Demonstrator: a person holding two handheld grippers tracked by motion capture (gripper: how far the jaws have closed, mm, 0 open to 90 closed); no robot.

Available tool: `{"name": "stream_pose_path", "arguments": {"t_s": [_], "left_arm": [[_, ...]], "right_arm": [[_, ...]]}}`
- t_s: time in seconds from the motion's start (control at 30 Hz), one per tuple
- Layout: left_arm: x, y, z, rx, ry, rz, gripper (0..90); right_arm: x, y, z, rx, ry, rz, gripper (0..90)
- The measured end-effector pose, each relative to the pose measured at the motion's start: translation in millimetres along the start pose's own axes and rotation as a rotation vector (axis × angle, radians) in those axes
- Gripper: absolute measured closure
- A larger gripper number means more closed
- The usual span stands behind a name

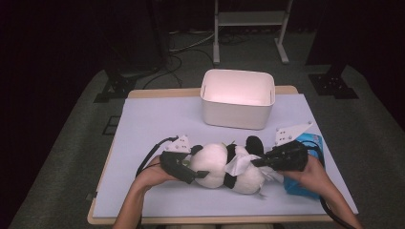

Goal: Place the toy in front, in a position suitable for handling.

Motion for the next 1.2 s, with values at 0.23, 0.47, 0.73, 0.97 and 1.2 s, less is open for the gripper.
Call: {"name": "stream_pose_path", "arguments": {"t_s": [0.23,0.47,0.73,0.97,1.2], "left_arm": [[1.2,-0.6,-2.8,-0.063,-0.016,0.022,9.7],[-1.4,1.8,0.4,-0.033,-0.005,0.017,25.3],[-0.2,10.9,8.0,0.01,0.012,0.021,26.0],[0.7,13.2,11.2,0.031,0.012,0.023,25.9],[-2.2,6.9,7.1,0.033,-0.004,0.023,26.6]], "right_arm": [[-4.2,-5.7,-1.4,0.005,0.014,-0.006,83.6],[-2.2,2.5,-2.9,-0.011,0.01,0.003,83.6],[14.1,21.3,-8.6,-0.048,0.02,-0.002,83.6],[29.7,28.5,-11.2,-0.068,0.042,-0.01,83.6],[17.6,26.3,-5.2,-0.052,0.013,0.001,83.6]]}}
Point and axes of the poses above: each handheld gripper's, and its own axes: x roughly forward along the jaws, y roughly out of its top, z roughly to its right, the point moved 4 cm from there along x, roughly forward along the jaws, and after that the axes turned 10 degrees about z, right-handed, at the moved point
